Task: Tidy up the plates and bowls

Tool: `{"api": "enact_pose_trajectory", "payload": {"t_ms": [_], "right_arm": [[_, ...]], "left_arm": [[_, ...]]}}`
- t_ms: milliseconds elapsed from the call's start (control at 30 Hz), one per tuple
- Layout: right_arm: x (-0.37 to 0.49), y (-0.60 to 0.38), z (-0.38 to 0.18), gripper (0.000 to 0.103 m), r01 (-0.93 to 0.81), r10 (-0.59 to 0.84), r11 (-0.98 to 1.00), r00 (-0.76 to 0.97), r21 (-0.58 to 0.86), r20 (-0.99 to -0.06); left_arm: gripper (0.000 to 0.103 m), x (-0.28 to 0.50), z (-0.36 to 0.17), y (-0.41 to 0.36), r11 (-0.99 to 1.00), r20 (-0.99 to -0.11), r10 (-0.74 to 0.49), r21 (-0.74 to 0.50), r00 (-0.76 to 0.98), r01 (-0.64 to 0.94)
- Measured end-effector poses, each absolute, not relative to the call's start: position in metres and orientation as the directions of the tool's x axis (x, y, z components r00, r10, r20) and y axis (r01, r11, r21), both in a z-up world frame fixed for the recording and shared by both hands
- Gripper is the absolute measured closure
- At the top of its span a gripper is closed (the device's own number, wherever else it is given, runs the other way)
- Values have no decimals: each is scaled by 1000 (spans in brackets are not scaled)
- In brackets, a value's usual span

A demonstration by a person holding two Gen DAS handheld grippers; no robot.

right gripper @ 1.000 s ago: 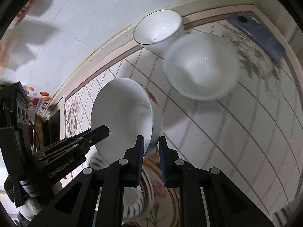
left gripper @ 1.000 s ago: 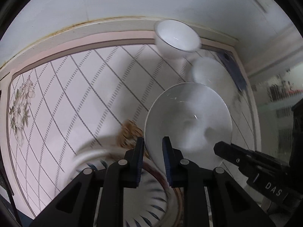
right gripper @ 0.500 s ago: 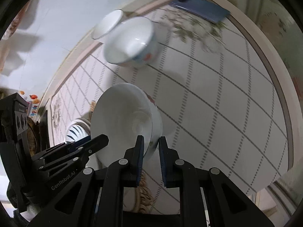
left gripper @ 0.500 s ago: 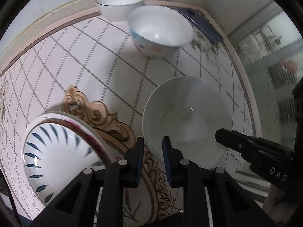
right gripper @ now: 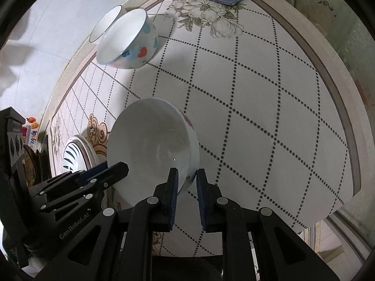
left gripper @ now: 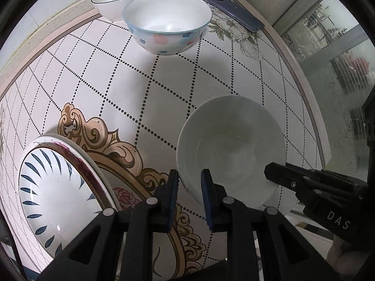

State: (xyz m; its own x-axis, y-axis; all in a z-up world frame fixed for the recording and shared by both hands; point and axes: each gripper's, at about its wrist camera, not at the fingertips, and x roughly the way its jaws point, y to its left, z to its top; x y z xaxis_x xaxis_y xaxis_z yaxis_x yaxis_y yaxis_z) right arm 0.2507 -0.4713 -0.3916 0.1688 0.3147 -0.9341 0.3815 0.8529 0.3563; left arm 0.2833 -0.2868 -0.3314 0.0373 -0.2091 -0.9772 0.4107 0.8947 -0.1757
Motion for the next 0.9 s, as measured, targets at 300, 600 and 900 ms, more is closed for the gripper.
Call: {"api": "enact_pose_trajectory", "payload": {"t_ms": [300, 600, 900], "right_arm": [[249, -476, -397, 85, 397, 343, 840, 141, 371, -929], [257, -509, -360, 78, 450, 386, 775, 218, 443, -896], [362, -529, -346, 56, 395, 376, 774, 343, 495, -861]], "left_arm": [[86, 285, -333, -290, 897, -979, -204, -178, 22, 405], [68, 322, -265, -256, 905, -941, -333, -298, 69, 305], [61, 440, -284, -260, 940, -939, -317, -293, 134, 174]]}}
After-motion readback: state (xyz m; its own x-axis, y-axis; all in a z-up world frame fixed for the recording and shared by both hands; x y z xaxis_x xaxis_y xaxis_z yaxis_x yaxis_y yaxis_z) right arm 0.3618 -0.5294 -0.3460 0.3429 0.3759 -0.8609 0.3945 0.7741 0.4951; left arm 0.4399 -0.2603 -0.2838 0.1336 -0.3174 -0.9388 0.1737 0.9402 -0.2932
